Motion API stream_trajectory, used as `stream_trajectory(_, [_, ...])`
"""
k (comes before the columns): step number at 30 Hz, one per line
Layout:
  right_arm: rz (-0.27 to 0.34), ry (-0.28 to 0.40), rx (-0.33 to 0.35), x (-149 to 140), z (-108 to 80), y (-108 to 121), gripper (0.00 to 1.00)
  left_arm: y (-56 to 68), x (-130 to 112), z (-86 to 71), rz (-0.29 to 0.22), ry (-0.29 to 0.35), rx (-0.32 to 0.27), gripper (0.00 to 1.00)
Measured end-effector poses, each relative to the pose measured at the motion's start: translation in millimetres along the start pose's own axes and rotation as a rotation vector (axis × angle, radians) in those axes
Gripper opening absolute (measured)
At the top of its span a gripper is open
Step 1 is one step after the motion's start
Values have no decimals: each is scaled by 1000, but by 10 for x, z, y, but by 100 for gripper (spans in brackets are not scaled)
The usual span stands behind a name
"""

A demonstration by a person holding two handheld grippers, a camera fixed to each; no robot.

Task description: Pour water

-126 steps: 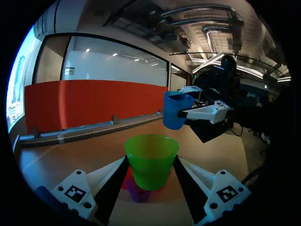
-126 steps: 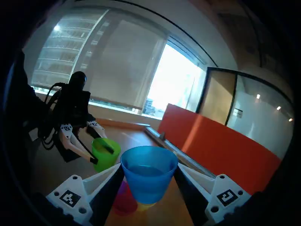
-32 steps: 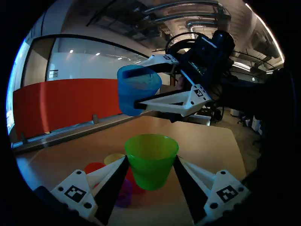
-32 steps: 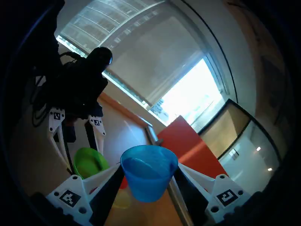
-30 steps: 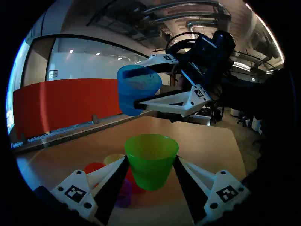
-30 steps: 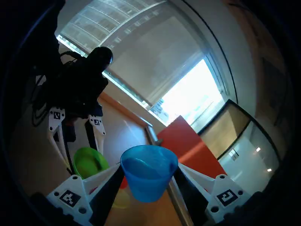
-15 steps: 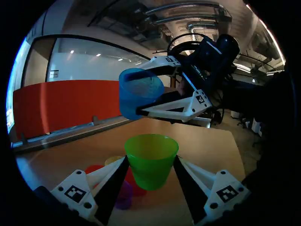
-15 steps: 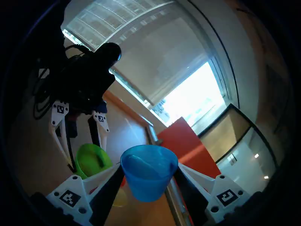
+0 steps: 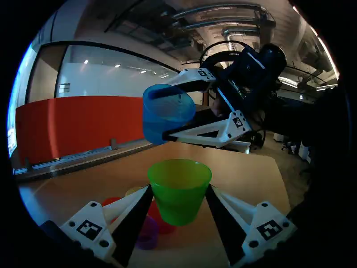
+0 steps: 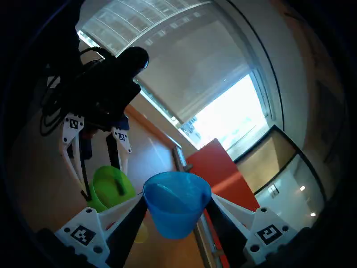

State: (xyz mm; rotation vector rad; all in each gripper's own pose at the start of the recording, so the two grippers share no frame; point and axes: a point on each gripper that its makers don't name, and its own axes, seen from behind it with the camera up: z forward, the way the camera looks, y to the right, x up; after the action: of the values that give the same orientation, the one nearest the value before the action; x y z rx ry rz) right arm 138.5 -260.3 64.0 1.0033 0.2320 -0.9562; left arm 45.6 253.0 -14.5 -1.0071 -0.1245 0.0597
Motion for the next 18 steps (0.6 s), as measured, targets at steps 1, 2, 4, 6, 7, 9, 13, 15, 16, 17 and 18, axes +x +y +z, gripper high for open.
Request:
stream_trajectory(1, [-2, 0, 0, 2, 0, -1, 89, 1, 1, 2, 1, 0, 0, 83])
stream_trajectory(2, [-5, 0, 0, 4, 0, -1, 89, 3, 2, 4, 2, -1, 0, 83])
stream_trajectory(4, [-12, -1, 0, 4, 0, -2, 89, 6, 8, 4, 3, -1, 0, 83])
stream_trajectory(6, [-19, -2, 1, 3, 0, -4, 89, 8, 16, 5, 4, -1, 0, 83])
stream_trajectory(7, [-21, -3, 2, 3, 1, -6, 89, 8, 21, 5, 4, 0, 0, 83])
stream_trajectory(9, [-28, -4, 3, 4, 4, -8, 89, 7, 27, 7, 4, 1, 0, 83])
stream_trajectory(13, [-44, -7, 3, 6, 9, -6, 89, 0, 25, 11, 4, 1, 1, 83])
stream_trajectory(15, [-52, -8, 2, 8, 11, -3, 89, -1, 23, 13, 5, 0, 2, 83])
stream_trajectory(16, [-55, -9, 2, 10, 11, -1, 89, -1, 23, 15, 5, 0, 2, 83])
stream_trajectory(17, [-59, -9, 1, 11, 11, 1, 89, -1, 23, 17, 5, 0, 2, 83])
stream_trajectory(18, [-63, -10, 2, 12, 13, 3, 89, -2, 24, 19, 4, 0, 2, 83])
